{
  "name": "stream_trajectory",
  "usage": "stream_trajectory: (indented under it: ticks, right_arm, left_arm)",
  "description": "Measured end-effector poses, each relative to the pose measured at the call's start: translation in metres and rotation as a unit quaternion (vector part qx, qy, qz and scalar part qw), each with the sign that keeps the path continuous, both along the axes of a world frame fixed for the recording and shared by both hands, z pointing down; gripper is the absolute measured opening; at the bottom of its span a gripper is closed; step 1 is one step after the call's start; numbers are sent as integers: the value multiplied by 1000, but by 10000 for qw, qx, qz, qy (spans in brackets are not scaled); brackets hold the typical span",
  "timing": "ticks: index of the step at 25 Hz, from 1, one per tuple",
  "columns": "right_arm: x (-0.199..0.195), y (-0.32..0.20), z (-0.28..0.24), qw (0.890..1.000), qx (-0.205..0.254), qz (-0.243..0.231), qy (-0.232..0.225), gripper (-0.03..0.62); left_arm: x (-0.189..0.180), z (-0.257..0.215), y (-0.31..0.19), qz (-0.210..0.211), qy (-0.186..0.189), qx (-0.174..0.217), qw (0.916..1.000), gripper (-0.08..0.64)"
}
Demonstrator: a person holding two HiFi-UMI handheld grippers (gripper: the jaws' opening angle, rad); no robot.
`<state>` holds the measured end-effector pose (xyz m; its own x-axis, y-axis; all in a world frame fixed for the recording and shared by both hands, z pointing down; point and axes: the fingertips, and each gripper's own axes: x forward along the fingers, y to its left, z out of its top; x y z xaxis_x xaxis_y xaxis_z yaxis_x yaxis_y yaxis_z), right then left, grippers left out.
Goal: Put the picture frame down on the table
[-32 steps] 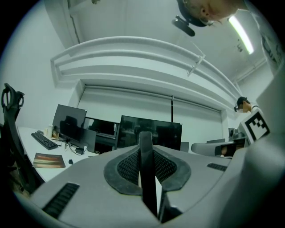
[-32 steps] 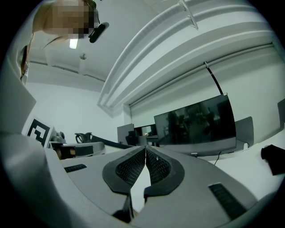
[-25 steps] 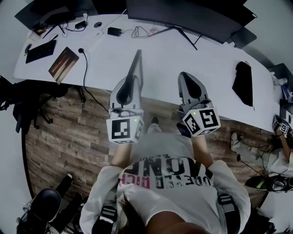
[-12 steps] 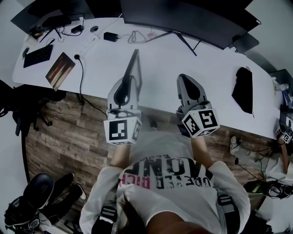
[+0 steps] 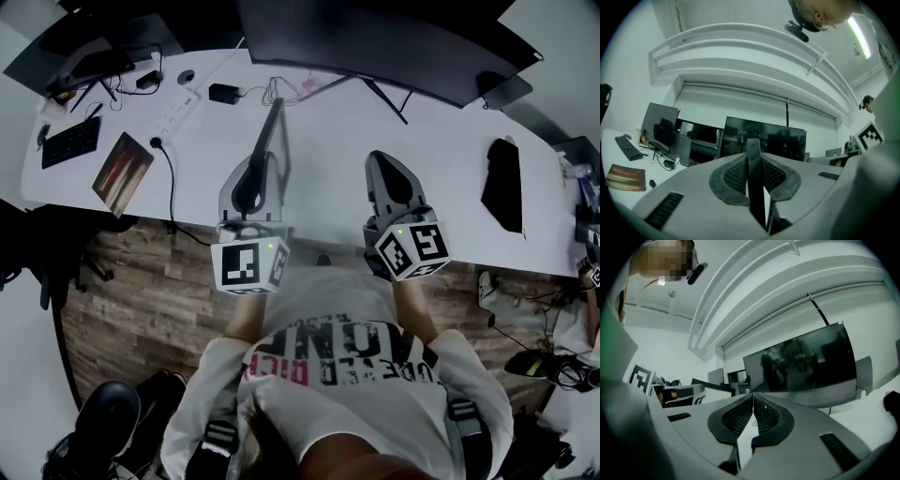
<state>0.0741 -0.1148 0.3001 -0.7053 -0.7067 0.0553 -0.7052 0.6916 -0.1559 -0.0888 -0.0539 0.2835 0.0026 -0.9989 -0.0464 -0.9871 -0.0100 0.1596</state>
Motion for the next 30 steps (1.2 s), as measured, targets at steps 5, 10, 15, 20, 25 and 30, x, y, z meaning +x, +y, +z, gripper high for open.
stream_trajectory:
  ticks: [5,10,15,20,25,30]
  right_arm:
    - [-32,-23,-7,9998,41,201,-47,2]
    - [-48,-37,-4,9988,6,493,-15,2]
    - [-48,-41,7,9959,-193,884,59,2]
    - [-46,-39,18,9926,-342,1164,77,2]
    - [-39,-34,25,9892,-430,1401,51,2]
    - [-35,-32,28,9875,-446,1513,38,2]
  left_arm:
    - [-29,-4,-34,326,-60,-46,9994,41]
    - [-51,1,-59,596,-42,-130,9981,41]
    - [-61,11,-73,924,71,-311,9952,41]
    - [-65,21,-79,1201,135,-463,9916,41]
    - [-63,28,-78,1518,74,-610,9865,41]
    - [-66,32,-77,1627,28,-706,9841,41]
